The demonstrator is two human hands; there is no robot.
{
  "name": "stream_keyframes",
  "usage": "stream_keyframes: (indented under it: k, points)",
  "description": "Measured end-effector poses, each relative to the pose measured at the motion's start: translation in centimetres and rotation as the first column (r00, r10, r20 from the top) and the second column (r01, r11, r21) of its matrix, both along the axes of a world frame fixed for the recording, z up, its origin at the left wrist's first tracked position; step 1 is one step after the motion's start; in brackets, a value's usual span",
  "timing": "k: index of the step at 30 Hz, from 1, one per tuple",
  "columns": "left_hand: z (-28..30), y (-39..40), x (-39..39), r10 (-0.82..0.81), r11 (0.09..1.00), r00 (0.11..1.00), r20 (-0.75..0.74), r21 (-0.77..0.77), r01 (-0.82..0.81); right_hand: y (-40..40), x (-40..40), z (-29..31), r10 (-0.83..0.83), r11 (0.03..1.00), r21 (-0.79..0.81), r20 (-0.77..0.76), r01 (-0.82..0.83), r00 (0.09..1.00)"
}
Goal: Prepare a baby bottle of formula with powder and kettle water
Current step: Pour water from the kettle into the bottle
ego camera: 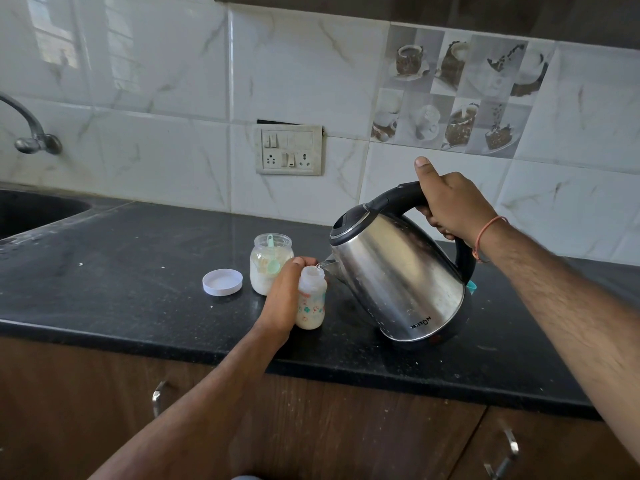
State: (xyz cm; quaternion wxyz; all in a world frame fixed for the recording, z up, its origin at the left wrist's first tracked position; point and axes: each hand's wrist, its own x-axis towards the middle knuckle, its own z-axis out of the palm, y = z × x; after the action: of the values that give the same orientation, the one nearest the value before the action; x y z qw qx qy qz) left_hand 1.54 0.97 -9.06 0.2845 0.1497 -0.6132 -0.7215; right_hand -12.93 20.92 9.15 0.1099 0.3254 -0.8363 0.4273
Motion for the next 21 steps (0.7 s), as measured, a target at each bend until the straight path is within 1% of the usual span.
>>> stream_keyframes:
  k: [2,6,9,14,21]
  points:
    - [0.11,0.10,0.03,0.019,0.999,1.000,0.017,0.030,-0.019,0.03,-0.04,-0.01,0.002,1.000,-0.003,0.003,-0.002,1.000]
    - [0.08,0.15,-0.01,0.061,0.996,0.994,0.088,-0.065,-0.056,0.03,-0.03,-0.03,0.003,1.000,-0.003,0.001,-0.003,1.000]
    - [-0.18,-0.09,-0.39,0.068,0.995,0.991,0.112,-0.085,-0.058,-0.07,0.01,-0.03,0.001,1.000,-0.003,0.002,-0.001,1.000]
    - [0.03,0.10,-0.34,0.093,0.993,0.992,0.081,-0.076,-0.087,0.02,-0.01,0.02,0.002,1.000,-0.004,0.001,-0.002,1.000]
    - [0.01,0.18,-0.31,0.086,0.993,0.992,0.092,-0.083,-0.079,-0.02,-0.06,-0.01,0.003,1.000,-0.003,0.001,-0.003,1.000]
